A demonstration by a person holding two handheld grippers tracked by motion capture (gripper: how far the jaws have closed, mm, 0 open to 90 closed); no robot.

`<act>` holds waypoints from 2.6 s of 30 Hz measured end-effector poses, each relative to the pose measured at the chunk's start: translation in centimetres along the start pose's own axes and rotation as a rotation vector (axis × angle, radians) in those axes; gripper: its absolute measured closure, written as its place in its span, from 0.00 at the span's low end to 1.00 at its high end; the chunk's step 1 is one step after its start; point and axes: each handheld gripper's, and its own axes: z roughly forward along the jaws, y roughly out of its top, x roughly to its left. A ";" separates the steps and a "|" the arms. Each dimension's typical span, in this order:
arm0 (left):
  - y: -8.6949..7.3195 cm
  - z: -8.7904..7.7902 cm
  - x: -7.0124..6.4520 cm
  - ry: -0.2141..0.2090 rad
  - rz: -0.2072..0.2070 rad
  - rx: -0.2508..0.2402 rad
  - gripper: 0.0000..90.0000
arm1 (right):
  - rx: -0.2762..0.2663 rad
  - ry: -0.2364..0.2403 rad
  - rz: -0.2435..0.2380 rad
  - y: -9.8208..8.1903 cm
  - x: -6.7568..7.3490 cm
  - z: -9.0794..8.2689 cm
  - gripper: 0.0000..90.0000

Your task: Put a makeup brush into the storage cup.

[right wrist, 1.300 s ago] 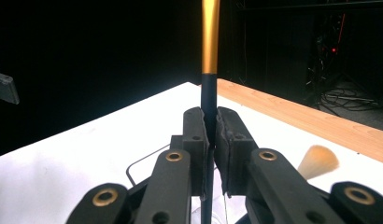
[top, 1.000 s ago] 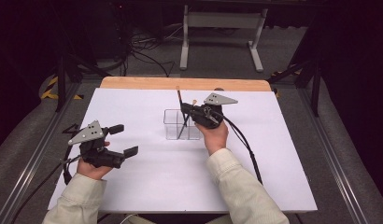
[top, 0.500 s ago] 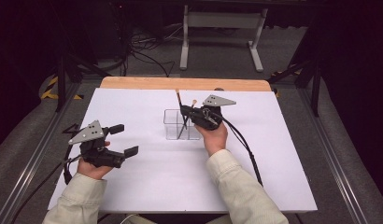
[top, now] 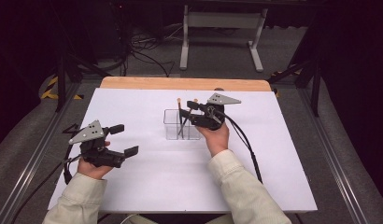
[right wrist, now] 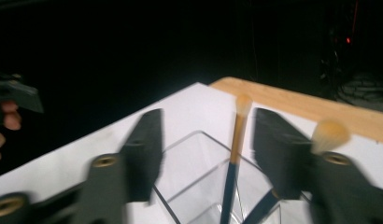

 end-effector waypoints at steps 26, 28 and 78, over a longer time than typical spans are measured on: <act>-0.6 -0.8 -0.4 0.008 -0.004 -0.007 0.02 | 0.033 -0.058 -0.174 3.0 2.2 -9.5 0.00; -0.6 -1.0 -0.5 0.008 0.003 -0.010 0.02 | 0.024 -0.065 -0.187 3.1 2.3 -10.4 0.00; -3.7 -3.4 0.1 0.003 -0.039 -0.115 0.02 | 0.114 -0.159 -0.168 -2.1 -0.6 -22.3 0.00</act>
